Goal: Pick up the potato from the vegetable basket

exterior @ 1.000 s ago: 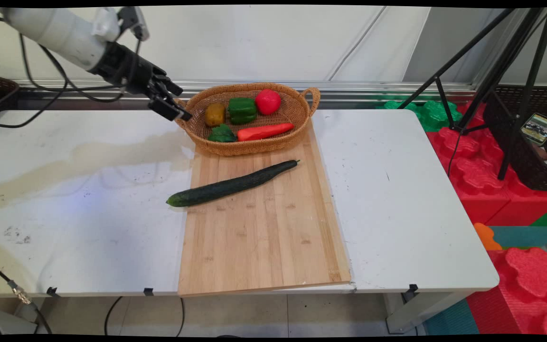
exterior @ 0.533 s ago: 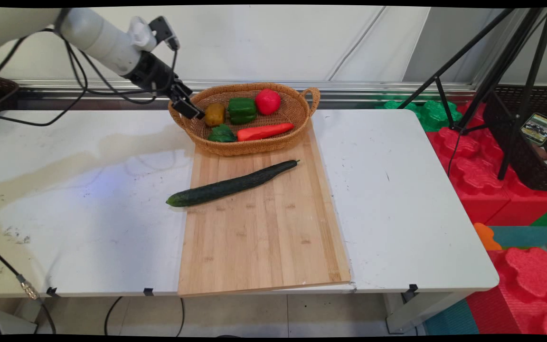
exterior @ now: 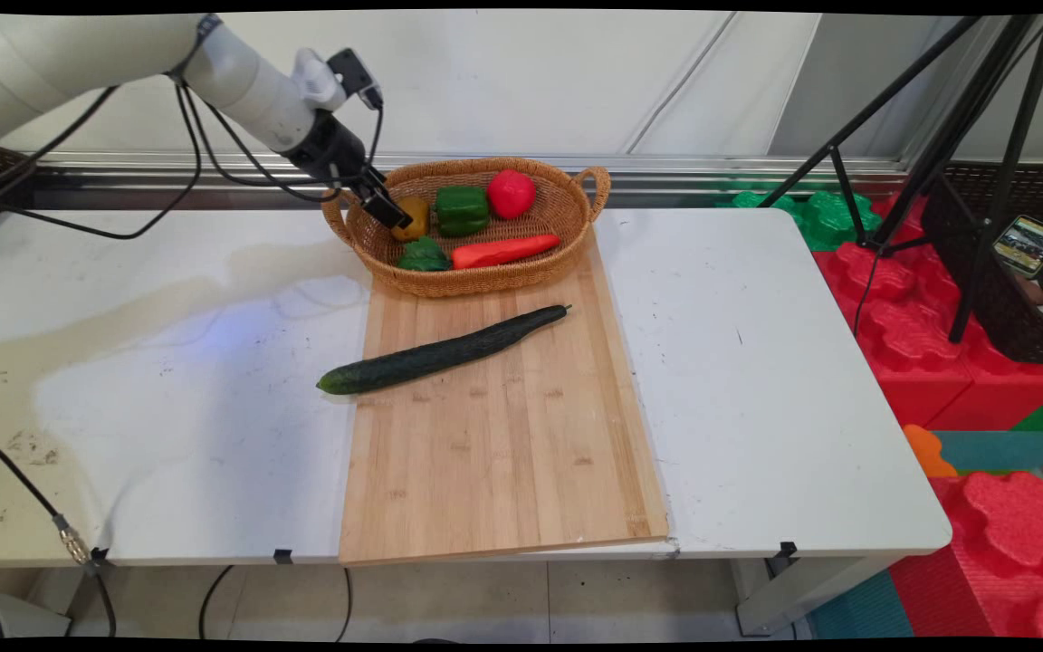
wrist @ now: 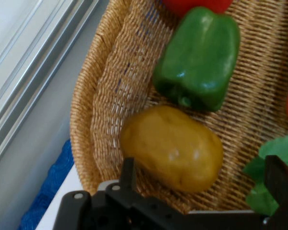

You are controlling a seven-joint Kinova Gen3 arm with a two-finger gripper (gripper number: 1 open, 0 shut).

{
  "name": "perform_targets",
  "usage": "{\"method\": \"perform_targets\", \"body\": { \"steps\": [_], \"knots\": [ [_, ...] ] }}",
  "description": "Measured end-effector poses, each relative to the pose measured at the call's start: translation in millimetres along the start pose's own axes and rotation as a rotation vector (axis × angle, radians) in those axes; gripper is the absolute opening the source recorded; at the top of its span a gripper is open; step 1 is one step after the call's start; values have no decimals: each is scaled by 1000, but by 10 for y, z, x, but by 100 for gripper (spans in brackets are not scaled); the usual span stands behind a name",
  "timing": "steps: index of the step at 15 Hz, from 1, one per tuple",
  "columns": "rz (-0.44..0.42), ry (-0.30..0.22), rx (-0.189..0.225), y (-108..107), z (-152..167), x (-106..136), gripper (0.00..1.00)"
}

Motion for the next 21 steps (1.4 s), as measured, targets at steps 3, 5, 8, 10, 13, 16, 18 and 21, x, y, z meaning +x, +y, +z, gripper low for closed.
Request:
{"method": "perform_targets", "body": {
  "steps": [3,5,8,10,13,16,18,21],
  "knots": [
    [-18,-19,6,12,197,58,100],
    [-31,-30,8,24,280,72,100],
    [-60,-46,13,48,410,92,100],
    [-83,-57,20,55,485,94,100],
    [-116,-71,33,56,571,80,100],
    [-139,-78,41,54,616,71,100],
    [-155,-79,46,52,645,69,100],
    [-166,-74,51,47,664,73,100]
  ]
}}
